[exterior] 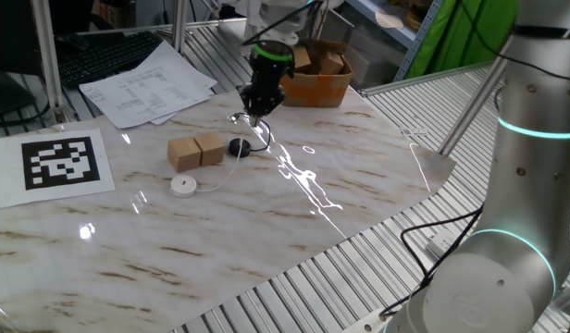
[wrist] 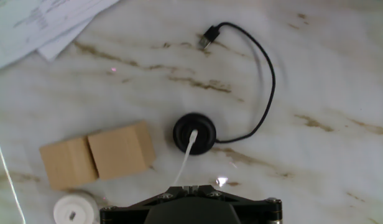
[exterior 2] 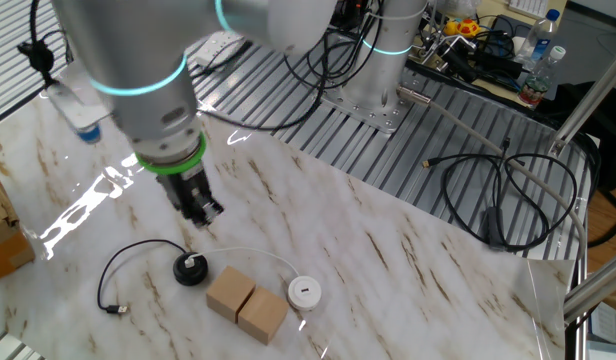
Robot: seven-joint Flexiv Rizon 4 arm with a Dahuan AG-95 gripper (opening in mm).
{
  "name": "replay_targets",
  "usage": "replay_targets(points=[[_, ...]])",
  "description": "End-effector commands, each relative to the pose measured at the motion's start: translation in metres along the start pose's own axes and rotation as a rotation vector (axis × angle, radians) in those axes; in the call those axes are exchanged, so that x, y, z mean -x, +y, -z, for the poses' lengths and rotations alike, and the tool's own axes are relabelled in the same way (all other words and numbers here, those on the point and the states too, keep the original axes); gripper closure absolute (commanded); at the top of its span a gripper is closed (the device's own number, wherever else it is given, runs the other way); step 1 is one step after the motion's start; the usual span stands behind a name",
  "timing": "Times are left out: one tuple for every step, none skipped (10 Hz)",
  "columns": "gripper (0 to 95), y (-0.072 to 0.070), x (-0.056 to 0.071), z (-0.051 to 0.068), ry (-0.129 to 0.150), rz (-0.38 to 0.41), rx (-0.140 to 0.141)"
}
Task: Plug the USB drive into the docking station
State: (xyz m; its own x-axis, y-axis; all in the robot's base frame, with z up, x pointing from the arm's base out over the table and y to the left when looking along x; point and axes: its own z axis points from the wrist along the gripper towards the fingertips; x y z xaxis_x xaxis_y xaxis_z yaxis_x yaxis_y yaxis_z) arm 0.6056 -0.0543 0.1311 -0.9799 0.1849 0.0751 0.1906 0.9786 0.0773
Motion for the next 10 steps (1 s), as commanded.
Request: replay_targets(points=[[95.0, 0.003, -0.024, 0.006, -0.009, 0.076, -0.024], [95.0, 0.004, -0.028, 0.007, -0.007, 0.088, -0.023], [95.0, 0.005, -0.032, 0.007, -0.006, 0.088, -0.019], [95.0, 0.007, -0.036, 0.008, -0.011, 0.078, -0.019], [95.0, 0.007, -0.037, 0.008, -0.011, 0.073, -0.020], [95.0, 0.008, -0.039, 0.009, -0.013, 0.069, -0.020], [95.0, 0.008, -0.040, 0.009, -0.018, 0.066, -0.021], [95.0, 0.008, -0.040, 0.009, -0.019, 0.064, -0.021], [95.0, 0.008, -0.040, 0.009, -0.019, 0.063, -0.020], [95.0, 0.008, -0.040, 0.009, -0.019, 0.061, -0.021]])
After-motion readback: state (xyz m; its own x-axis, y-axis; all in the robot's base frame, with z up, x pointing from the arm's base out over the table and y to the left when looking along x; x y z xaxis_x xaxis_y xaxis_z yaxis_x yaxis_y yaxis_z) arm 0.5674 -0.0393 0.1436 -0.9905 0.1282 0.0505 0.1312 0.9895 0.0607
